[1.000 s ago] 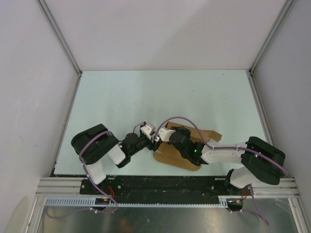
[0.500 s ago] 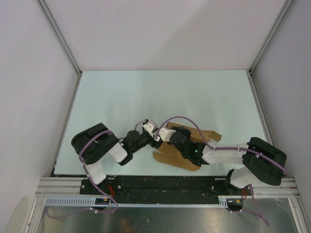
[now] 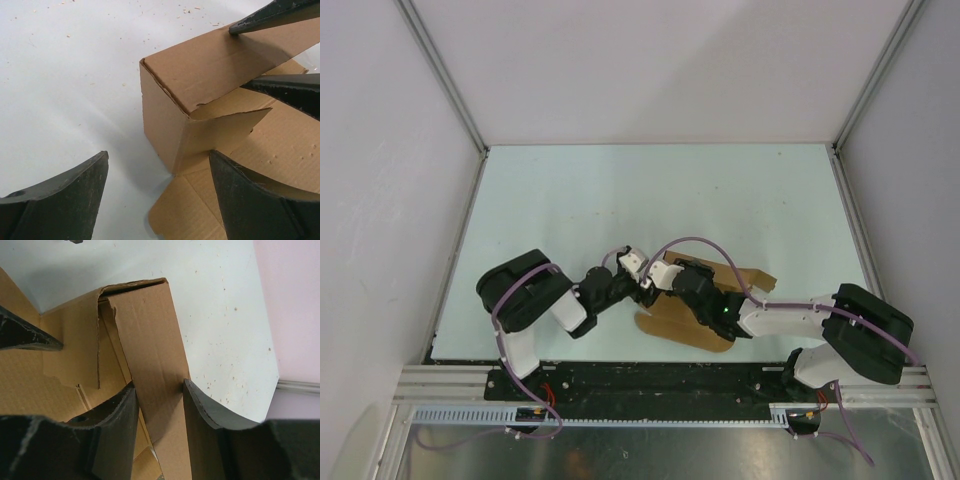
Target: Fold the paper box
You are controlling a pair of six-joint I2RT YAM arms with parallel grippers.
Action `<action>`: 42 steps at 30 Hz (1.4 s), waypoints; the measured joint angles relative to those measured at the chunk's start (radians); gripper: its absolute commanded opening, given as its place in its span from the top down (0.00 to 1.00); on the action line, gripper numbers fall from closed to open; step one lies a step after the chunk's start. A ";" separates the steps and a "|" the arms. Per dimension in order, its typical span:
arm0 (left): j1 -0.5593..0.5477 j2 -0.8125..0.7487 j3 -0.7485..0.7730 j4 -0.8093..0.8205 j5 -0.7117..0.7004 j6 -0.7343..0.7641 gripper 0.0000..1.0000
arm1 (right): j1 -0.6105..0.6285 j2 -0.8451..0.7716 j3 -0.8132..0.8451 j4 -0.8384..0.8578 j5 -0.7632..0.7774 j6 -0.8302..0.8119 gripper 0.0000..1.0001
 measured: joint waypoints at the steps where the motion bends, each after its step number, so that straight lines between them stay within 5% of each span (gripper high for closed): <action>1: 0.000 0.001 0.002 0.000 0.000 0.003 0.11 | -0.002 0.000 0.000 0.000 -0.002 0.000 0.57; 13: 0.000 0.035 0.076 0.001 0.027 0.002 0.09 | -0.022 -0.005 0.000 0.005 -0.030 0.008 0.57; 32: -0.004 0.082 0.111 0.000 0.040 -0.038 0.37 | -0.044 -0.021 0.000 0.009 -0.087 0.044 0.55; 42: -0.005 0.082 0.112 -0.001 0.044 -0.043 0.33 | -0.051 -0.055 -0.006 -0.013 -0.136 0.059 0.52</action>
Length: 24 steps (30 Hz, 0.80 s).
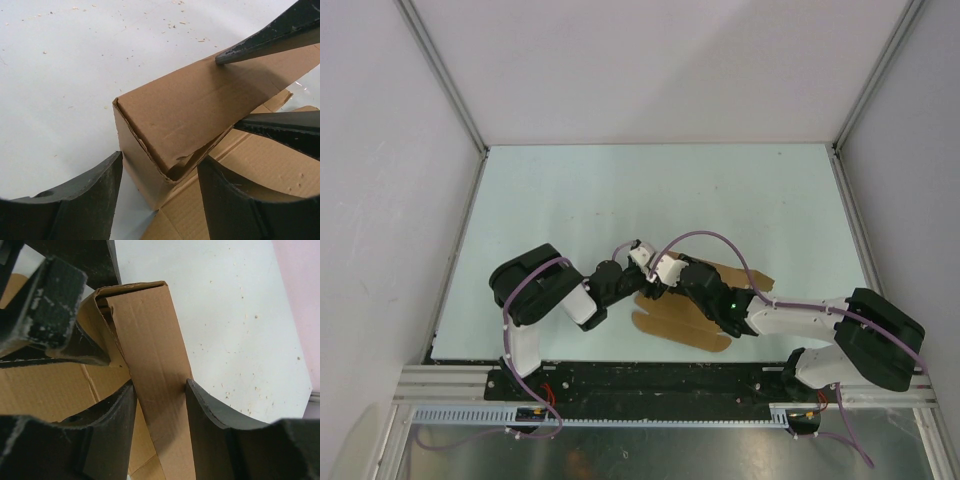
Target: Fold the paper box
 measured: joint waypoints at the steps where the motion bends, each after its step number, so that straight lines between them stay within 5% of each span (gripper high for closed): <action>1: 0.000 0.000 0.000 0.000 0.001 0.000 0.32 | 0.000 -0.005 -0.001 -0.005 -0.007 0.004 0.52; 24: 0.000 0.006 0.001 0.001 0.001 0.001 0.33 | -0.003 -0.026 -0.007 -0.019 -0.026 0.026 0.45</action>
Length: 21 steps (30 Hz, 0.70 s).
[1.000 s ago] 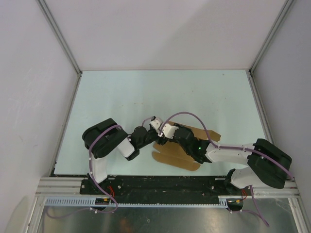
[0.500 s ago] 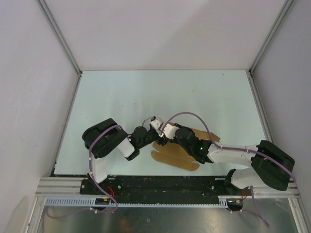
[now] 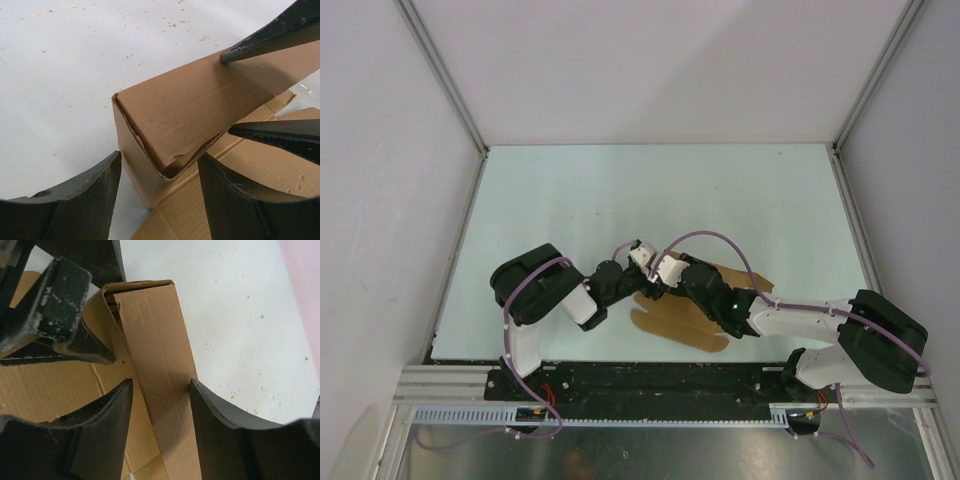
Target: Fold the paper box
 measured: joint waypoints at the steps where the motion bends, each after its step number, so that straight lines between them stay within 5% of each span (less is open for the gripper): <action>1: 0.000 0.000 0.000 0.000 0.000 0.000 0.33 | 0.000 0.000 -0.001 0.000 0.001 0.000 0.45; 21: 0.000 0.013 0.017 0.001 -0.003 0.000 0.38 | 0.000 -0.009 -0.010 0.011 0.062 -0.023 0.42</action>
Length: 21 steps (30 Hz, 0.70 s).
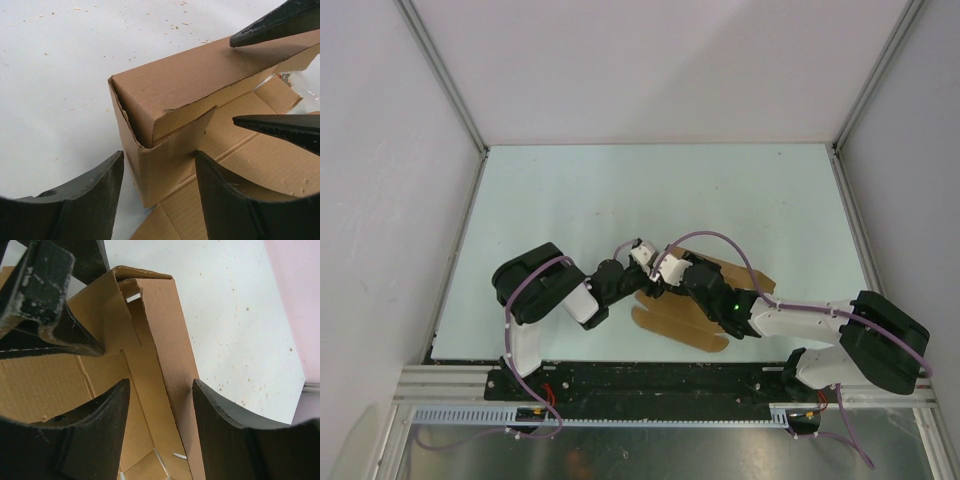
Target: Fold the paper box
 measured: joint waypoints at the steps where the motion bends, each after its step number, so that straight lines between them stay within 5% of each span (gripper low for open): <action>1: 0.000 0.000 0.000 0.000 -0.001 0.000 0.40 | 0.000 -0.002 0.000 0.000 0.002 0.000 0.42; 11: 0.000 0.004 0.004 0.000 -0.030 -0.016 0.62 | 0.000 -0.007 0.000 -0.001 -0.011 0.010 0.43; 21: 0.000 0.009 0.008 0.000 -0.040 -0.026 0.58 | 0.002 -0.018 0.000 -0.027 -0.050 0.042 0.45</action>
